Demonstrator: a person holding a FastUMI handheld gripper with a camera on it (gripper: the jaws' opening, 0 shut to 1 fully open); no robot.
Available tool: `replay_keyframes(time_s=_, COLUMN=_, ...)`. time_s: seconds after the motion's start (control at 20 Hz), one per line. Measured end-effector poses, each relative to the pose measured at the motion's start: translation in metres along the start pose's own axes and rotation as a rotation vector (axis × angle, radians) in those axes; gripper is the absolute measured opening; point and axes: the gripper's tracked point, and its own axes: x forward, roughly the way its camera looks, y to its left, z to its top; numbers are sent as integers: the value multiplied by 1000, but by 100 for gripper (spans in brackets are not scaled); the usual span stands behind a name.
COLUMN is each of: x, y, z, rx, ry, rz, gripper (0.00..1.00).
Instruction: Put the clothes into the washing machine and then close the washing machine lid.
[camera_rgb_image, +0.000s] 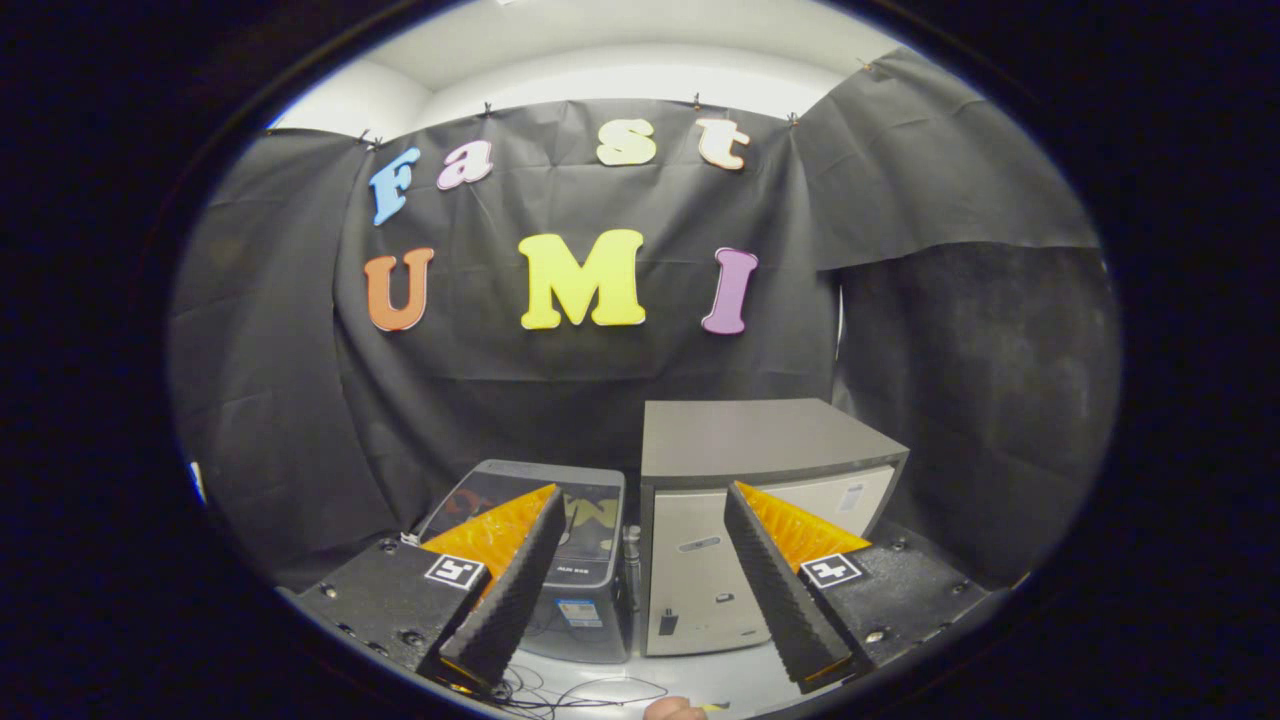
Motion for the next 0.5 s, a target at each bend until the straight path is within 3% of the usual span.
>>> replay_keyframes(time_s=0.5, x=1, y=3, z=-2, rx=-4, ry=1, rz=10, gripper=100)
